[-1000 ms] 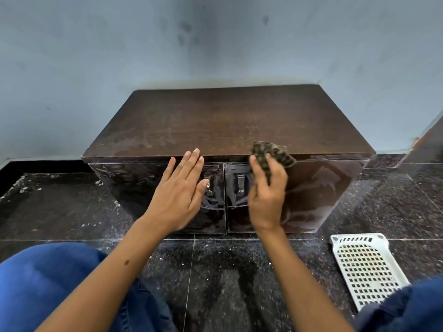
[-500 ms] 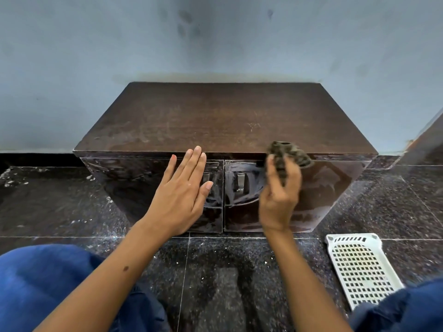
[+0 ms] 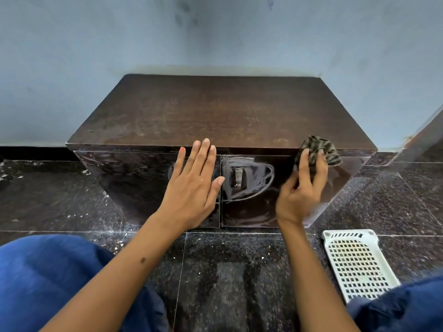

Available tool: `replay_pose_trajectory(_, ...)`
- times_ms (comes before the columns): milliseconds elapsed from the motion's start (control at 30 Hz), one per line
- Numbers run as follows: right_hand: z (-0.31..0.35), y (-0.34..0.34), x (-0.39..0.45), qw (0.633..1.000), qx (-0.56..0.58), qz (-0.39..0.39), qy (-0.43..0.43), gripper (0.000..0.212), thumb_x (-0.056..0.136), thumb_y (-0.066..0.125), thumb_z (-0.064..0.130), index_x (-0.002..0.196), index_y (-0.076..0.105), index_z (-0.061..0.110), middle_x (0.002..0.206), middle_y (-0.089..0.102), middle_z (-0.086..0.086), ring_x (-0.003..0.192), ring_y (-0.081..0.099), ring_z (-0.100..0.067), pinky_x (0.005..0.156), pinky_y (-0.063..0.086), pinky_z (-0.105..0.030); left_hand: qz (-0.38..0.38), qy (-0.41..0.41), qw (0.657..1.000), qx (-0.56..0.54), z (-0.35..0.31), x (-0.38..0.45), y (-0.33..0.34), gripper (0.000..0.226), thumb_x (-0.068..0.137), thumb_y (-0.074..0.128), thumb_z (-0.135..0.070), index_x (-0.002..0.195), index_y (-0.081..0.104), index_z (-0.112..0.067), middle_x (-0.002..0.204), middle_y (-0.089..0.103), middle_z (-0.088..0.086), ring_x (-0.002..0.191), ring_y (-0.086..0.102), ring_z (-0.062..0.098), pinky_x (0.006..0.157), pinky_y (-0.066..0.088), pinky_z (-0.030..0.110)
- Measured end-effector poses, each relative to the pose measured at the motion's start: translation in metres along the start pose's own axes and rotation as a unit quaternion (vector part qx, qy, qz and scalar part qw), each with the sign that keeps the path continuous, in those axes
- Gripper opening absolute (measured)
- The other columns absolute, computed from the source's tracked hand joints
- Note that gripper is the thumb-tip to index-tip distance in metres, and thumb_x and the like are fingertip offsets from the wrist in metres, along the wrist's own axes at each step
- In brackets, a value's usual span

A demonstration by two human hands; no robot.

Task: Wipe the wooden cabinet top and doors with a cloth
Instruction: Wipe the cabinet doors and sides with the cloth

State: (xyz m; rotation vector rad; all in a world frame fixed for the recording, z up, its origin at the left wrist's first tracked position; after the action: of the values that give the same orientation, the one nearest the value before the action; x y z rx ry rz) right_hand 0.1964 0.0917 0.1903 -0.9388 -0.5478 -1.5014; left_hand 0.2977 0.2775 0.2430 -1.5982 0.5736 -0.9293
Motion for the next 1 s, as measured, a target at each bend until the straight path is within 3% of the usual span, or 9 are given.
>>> replay_pose_trajectory(67,0.017,0.009,-0.010,1.000,0.011,0.026,-0.014,0.037,0.088,0.052,-0.011,0.123,0.059,-0.001,0.132,0.051,-0.022,0.126,0.045,-0.035,0.105,0.040,-0.049,-0.003,0.000,1.000,0.001,-0.003,0.001,0.000,0.071,0.091,-0.005,-0.048,0.150,-0.001,-0.008,0.159,-0.007,0.008,0.145,-0.014,0.019,0.114,-0.021,0.035)
replay_pose_trajectory(167,0.040,0.020,-0.027,0.989,0.002,0.099,-0.113,0.041,0.086,0.057,-0.010,0.125,0.060,0.004,0.132,0.054,-0.018,0.128,0.041,-0.031,0.107,0.037,-0.042,-0.010,0.004,1.000,0.009,-0.009,0.006,0.000,0.071,0.091,-0.006,-0.047,0.150,-0.002,-0.008,0.159,-0.006,0.007,0.146,-0.012,0.018,0.115,-0.018,0.038)
replay_pose_trajectory(267,0.030,0.016,-0.021,0.981,-0.024,0.105,-0.160,0.033,0.092,0.052,-0.002,0.123,0.061,0.005,0.130,0.055,-0.019,0.126,0.042,-0.029,0.111,0.033,-0.035,-0.012,0.021,1.000,0.015,-0.020,0.014,0.001,0.070,0.092,-0.006,-0.046,0.150,-0.001,-0.007,0.159,-0.004,0.007,0.146,-0.010,0.017,0.117,-0.015,0.040)
replay_pose_trajectory(467,-0.040,-0.020,0.021,0.998,-0.015,-0.013,0.058,0.039,0.089,0.048,-0.011,0.126,0.057,-0.001,0.133,0.047,-0.027,0.127,0.042,-0.037,0.109,0.035,-0.045,-0.013,0.023,1.000,0.005,-0.027,0.019,0.005,0.069,0.092,-0.005,-0.046,0.149,-0.003,-0.008,0.159,-0.002,0.007,0.146,-0.009,0.018,0.116,-0.018,0.038)
replay_pose_trajectory(633,-0.020,-0.008,0.011,0.999,-0.005,-0.010,0.047,0.039,0.089,0.051,-0.007,0.127,0.055,0.001,0.133,0.049,-0.024,0.125,0.046,-0.036,0.104,0.041,-0.049,-0.011,0.021,1.000,0.016,-0.028,0.018,0.007,0.068,0.091,-0.007,-0.047,0.147,-0.007,-0.009,0.159,-0.006,0.007,0.146,-0.013,0.018,0.115,-0.019,0.038)
replay_pose_trajectory(800,0.004,0.006,-0.011,0.994,-0.002,0.076,-0.080,0.039,0.087,0.056,-0.010,0.123,0.060,0.003,0.131,0.053,-0.021,0.128,0.040,-0.030,0.109,0.035,-0.042,-0.021,0.021,0.999,0.036,-0.027,0.019,0.004,0.069,0.094,-0.001,-0.045,0.150,0.006,-0.006,0.159,0.005,0.009,0.147,-0.002,0.019,0.117,-0.014,0.039)
replay_pose_trajectory(867,-0.010,-0.004,0.000,0.997,-0.007,0.061,-0.056,0.038,0.087,0.054,-0.011,0.122,0.060,0.003,0.129,0.054,-0.022,0.125,0.046,-0.033,0.108,0.038,-0.040,-0.021,0.021,0.998,0.053,-0.024,0.018,0.004,0.067,0.094,-0.001,-0.044,0.150,0.006,-0.007,0.159,0.006,0.007,0.147,-0.001,0.017,0.117,-0.012,0.041)
replay_pose_trajectory(1000,-0.056,-0.033,0.039,0.995,0.001,-0.013,0.103,0.040,0.088,0.047,-0.010,0.127,0.054,-0.003,0.132,0.045,-0.028,0.124,0.045,-0.040,0.111,0.031,-0.027,-0.011,0.028,0.998,0.047,-0.021,0.017,0.005,0.065,0.094,0.001,-0.044,0.150,0.003,-0.009,0.159,0.000,0.005,0.146,-0.005,0.017,0.117,-0.014,0.041)
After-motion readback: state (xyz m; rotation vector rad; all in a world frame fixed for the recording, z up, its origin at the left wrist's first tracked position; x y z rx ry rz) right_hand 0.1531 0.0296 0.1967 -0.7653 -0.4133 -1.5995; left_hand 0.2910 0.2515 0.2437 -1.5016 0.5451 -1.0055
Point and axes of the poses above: each hand's wrist, its own x-axis towards the middle knuckle, its own y-axis out of the palm, z = x × y, the point moved 3 cm from there along x, towards the middle knuckle
